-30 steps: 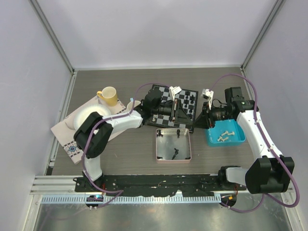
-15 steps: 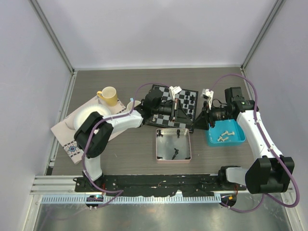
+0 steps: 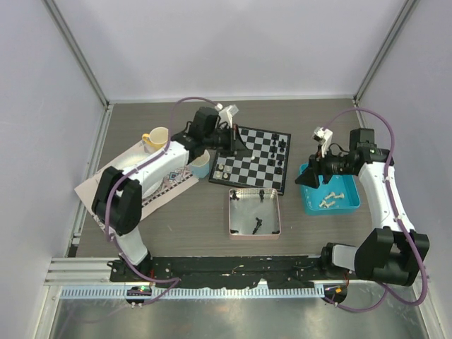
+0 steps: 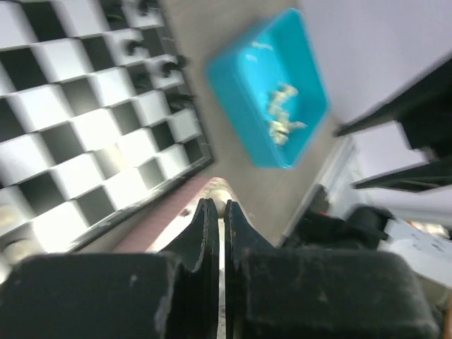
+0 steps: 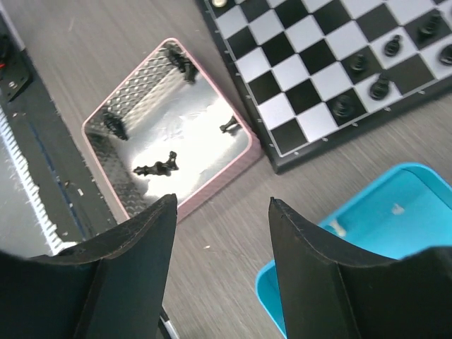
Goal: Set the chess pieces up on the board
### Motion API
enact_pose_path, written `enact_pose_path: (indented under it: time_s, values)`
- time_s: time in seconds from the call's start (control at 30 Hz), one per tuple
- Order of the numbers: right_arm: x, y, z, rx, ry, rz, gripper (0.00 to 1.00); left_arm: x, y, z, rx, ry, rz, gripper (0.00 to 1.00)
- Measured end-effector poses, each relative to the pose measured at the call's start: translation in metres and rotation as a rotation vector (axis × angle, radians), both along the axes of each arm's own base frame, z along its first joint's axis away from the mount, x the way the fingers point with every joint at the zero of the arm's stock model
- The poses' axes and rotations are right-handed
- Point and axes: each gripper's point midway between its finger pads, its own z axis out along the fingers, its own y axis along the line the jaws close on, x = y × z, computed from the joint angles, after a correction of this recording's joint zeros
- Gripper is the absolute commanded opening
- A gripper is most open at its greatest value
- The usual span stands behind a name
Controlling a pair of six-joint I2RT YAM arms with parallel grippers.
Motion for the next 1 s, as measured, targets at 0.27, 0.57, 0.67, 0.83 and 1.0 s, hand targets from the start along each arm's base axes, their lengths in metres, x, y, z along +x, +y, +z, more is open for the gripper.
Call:
enact_pose_path:
  time_s: [0.27, 0.57, 0.67, 0.83, 1.0]
  values:
    - [0.025, -0.029, -0.004, -0.036, -0.042, -0.131, 0.60, 0.047, 0.051, -0.017, 0.381, -0.151, 0.132, 0.00]
    - [0.034, -0.047, -0.024, -0.023, -0.016, -0.212, 0.60, 0.082, 0.071, -0.088, 0.682, -0.146, 0.112, 0.00]
    - [0.036, -0.051, -0.025, -0.019, -0.021, -0.225, 0.60, 0.084, 0.076, -0.105, 0.738, -0.131, 0.098, 0.00]
    - [0.037, -0.052, -0.024, -0.010, -0.029, -0.229, 0.60, 0.085, 0.081, -0.117, 0.780, -0.124, 0.084, 0.01]
    - [0.037, -0.051, -0.023, -0.002, -0.032, -0.225, 0.61, 0.087, 0.080, -0.117, 0.784, -0.129, 0.083, 0.01]
